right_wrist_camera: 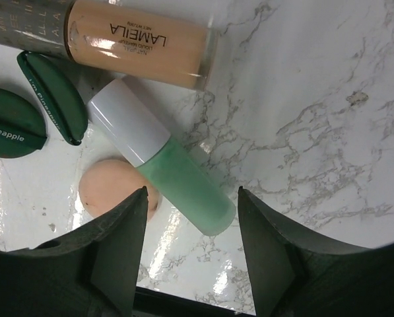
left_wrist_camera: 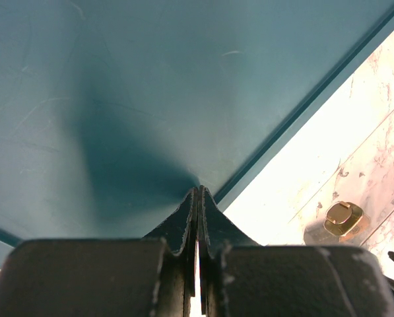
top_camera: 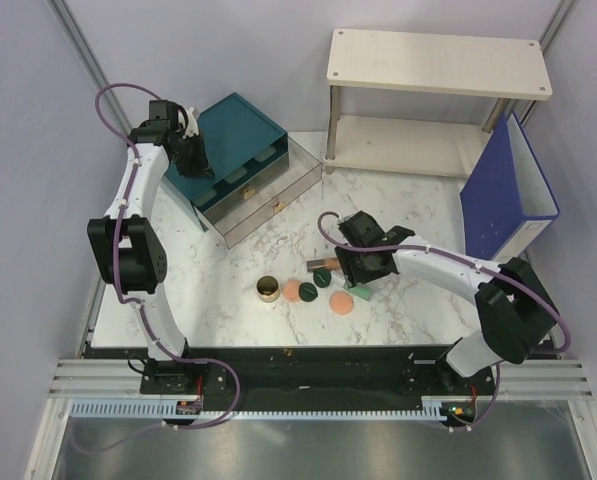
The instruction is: Organize the makeup
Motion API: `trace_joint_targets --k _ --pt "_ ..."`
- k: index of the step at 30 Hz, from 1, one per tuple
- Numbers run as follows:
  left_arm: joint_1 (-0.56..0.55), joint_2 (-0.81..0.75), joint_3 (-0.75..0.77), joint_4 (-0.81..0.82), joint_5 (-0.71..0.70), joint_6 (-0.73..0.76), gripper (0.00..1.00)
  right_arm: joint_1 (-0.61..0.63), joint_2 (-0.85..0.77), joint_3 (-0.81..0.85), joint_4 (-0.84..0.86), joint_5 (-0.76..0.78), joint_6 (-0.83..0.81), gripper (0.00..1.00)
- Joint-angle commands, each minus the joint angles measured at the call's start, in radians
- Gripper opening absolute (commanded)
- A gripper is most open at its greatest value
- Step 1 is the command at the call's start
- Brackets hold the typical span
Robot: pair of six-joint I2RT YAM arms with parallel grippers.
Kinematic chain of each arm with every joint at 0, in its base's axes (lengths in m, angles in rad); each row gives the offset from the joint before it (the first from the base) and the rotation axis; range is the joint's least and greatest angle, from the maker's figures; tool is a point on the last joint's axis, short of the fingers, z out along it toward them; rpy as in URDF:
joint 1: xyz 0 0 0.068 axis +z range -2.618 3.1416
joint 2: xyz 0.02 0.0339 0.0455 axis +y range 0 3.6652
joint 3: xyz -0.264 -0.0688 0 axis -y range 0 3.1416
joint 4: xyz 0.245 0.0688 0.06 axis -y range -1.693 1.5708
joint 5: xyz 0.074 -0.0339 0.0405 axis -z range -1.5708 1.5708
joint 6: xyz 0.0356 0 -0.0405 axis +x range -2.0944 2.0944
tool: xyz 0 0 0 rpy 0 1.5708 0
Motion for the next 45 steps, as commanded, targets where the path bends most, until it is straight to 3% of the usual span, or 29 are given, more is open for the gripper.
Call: trace_joint_targets --k 1,10,11,12,14,15,25,31,39,45 --pt "0.003 0.037 -0.066 -0.130 -0.052 0.023 0.02 0.023 0.041 -0.012 0.055 0.002 -0.017 0.64" --pt "0.003 0.035 -0.084 -0.128 -0.057 0.027 0.02 0.030 0.173 -0.024 0.118 0.005 -0.012 0.59" --pt "0.003 0.034 -0.084 -0.130 -0.055 0.027 0.02 0.030 0.185 -0.026 0.121 0.009 -0.008 0.39" --pt "0.003 0.034 -0.084 -0.130 -0.055 0.030 0.02 0.030 0.190 -0.024 0.123 0.015 -0.003 0.26" --pt "0.003 0.032 -0.084 -0.130 -0.057 0.030 0.02 0.030 0.193 -0.023 0.121 0.023 0.005 0.04" --pt "0.005 0.032 -0.084 -0.131 -0.060 0.030 0.02 0.030 0.191 -0.021 0.111 0.025 0.006 0.00" --pt "0.003 0.051 -0.050 -0.162 -0.067 0.024 0.02 0.030 0.026 0.040 -0.073 0.046 -0.046 0.00" --pt "0.003 0.048 -0.047 -0.171 -0.067 0.024 0.02 0.030 -0.071 0.227 -0.137 0.005 -0.097 0.00" --pt "0.003 0.045 -0.066 -0.174 -0.055 0.023 0.02 0.027 0.068 0.552 -0.011 -0.139 -0.057 0.00" --pt "0.002 0.040 -0.070 -0.174 -0.047 0.023 0.02 0.020 0.310 0.841 0.150 -0.314 0.077 0.00"
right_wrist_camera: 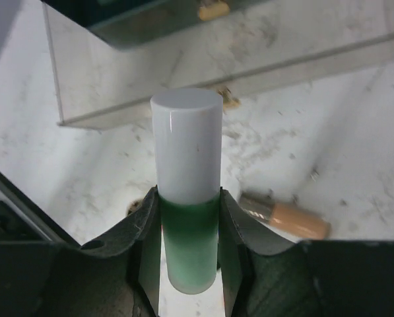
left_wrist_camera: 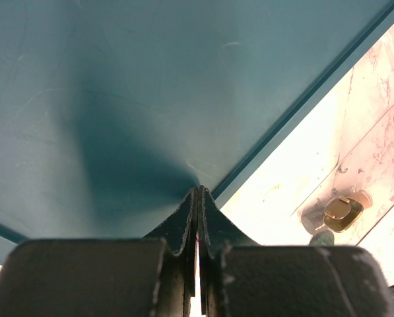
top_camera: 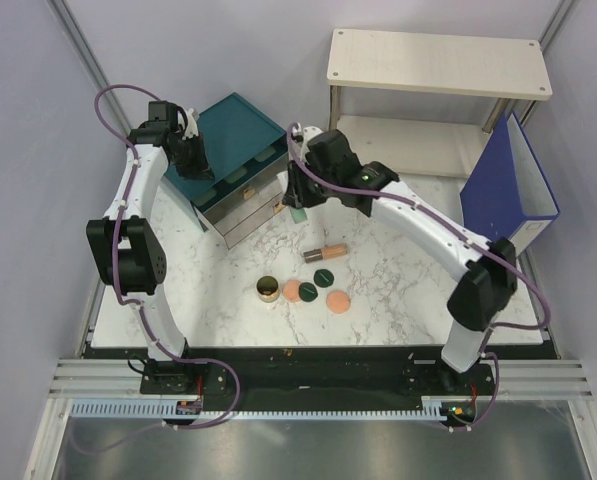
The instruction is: Organize the makeup
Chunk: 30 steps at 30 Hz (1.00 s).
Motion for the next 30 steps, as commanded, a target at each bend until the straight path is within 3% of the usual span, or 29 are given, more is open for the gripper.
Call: trace_joint_targets --k 1,8,19,21,27,30 --pt "-0.001 0.050 -0.056 -0.169 -0.052 0.023 0.02 -0.010 0.198 0.226 0.179 -0.180 0.131 0.00" --pt "-0.001 0.039 -0.070 -0.169 -0.048 0.027 0.02 -0.010 0.429 0.446 0.338 -0.322 0.334 0.00" --pt "-0.002 0.034 -0.075 -0.169 -0.048 0.027 0.02 -0.010 0.529 0.448 0.438 -0.267 0.438 0.05" --pt "-0.001 0.034 -0.075 -0.169 -0.048 0.027 0.02 -0.010 0.530 0.439 0.431 -0.248 0.443 0.09" --pt "-0.001 0.037 -0.066 -0.169 -0.043 0.023 0.02 -0.010 0.524 0.414 0.380 -0.187 0.441 0.50" --pt "-0.001 0.040 -0.059 -0.169 -0.043 0.021 0.02 -0.011 0.527 0.412 0.354 -0.165 0.444 0.60"
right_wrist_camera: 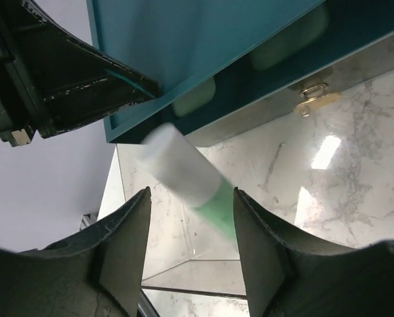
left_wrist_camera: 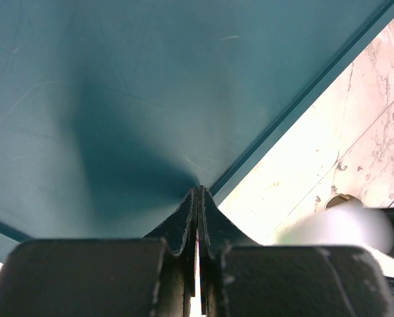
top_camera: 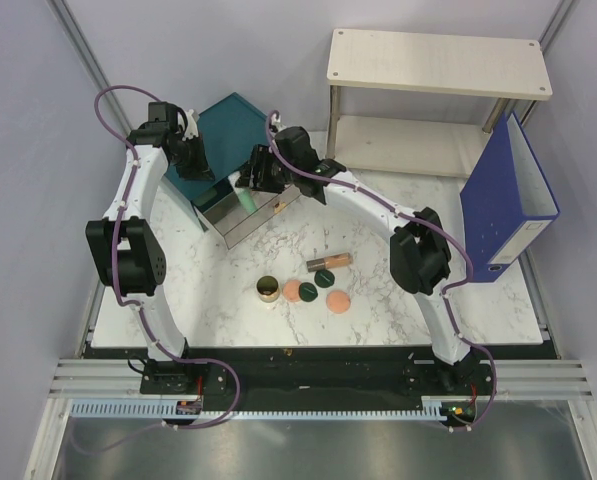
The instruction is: Organize the makeup
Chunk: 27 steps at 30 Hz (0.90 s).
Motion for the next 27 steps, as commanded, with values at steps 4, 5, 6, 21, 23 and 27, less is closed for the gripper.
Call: trace_joint_targets --k 4,5,6,21,23,27 --pt "-0.002 0.051 -0.046 -0.169 -0.050 0.021 0.02 -0.006 0.009 0.026 -0.018 0.043 0.028 0.63" --pt "-0.002 0.051 -0.046 -0.171 -0.051 0.021 0.02 -0.006 0.010 0.026 -0.018 0.044 0.028 0.63" --pt "0.000 0.051 -0.046 -0.171 -0.051 0.021 0.02 -0.006 0.013 0.027 -0.018 0.046 0.029 0.63" --pt "0.000 0.068 0.009 -0.190 -0.059 0.027 0.02 -0.008 -0.414 -0.202 -0.136 0.081 -0.544 0.90" --pt "0.000 0.079 0.011 -0.192 -0.060 0.029 0.02 -0.008 -0.508 -0.337 -0.183 0.081 -0.648 0.92" --pt "-0.002 0.087 0.006 -0.192 -0.050 0.029 0.02 -0.006 -0.625 -0.569 -0.242 0.092 -0.765 0.93"
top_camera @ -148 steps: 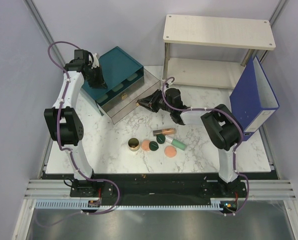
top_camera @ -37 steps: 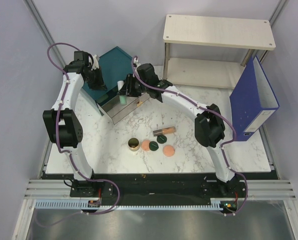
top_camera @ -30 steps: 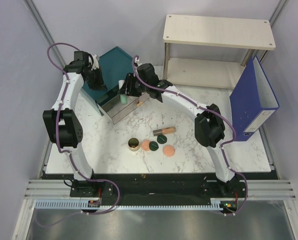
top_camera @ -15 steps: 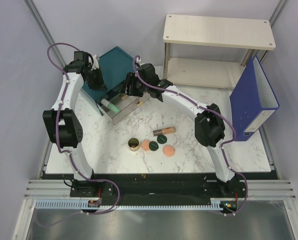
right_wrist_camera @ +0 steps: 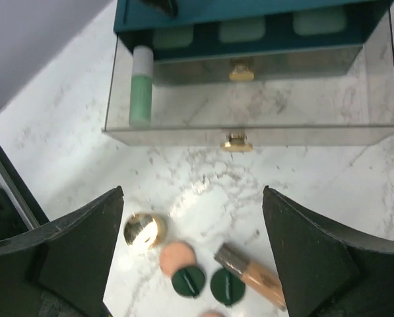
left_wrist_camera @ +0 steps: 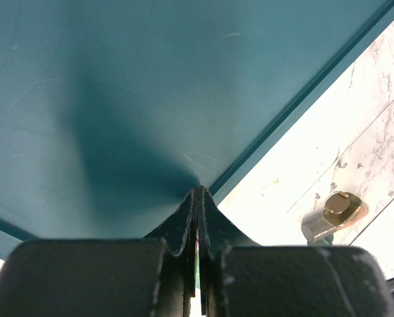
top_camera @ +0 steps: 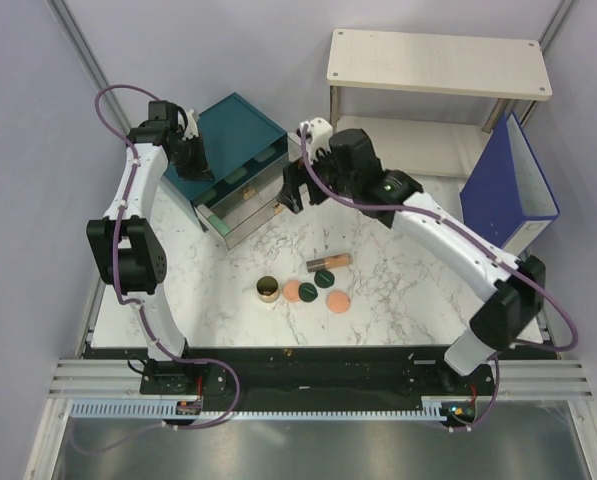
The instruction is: Organize the makeup
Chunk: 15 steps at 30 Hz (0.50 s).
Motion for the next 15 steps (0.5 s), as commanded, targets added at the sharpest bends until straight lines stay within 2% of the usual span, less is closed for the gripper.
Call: trace_joint_targets --k 1,4,7,15 --pt "0.000 0.073 -0.029 -0.155 -0.047 0.028 0.02 -0.003 -0.092 -0.259 -0.119 0.019 -0.223 0.93" --pt "0.000 0.073 -0.036 -0.155 -0.052 0.033 0.02 -0.001 -0.126 -0.382 -0.122 0.035 -0.250 0.93" --pt "0.000 0.074 -0.041 -0.153 -0.054 0.036 0.02 -0.003 -0.106 -0.433 -0.116 0.047 -0.259 0.94" --pt "-0.002 0.076 -0.055 -0.155 -0.047 0.036 0.02 -0.003 0.023 -0.415 -0.079 0.062 -0.263 0.95"
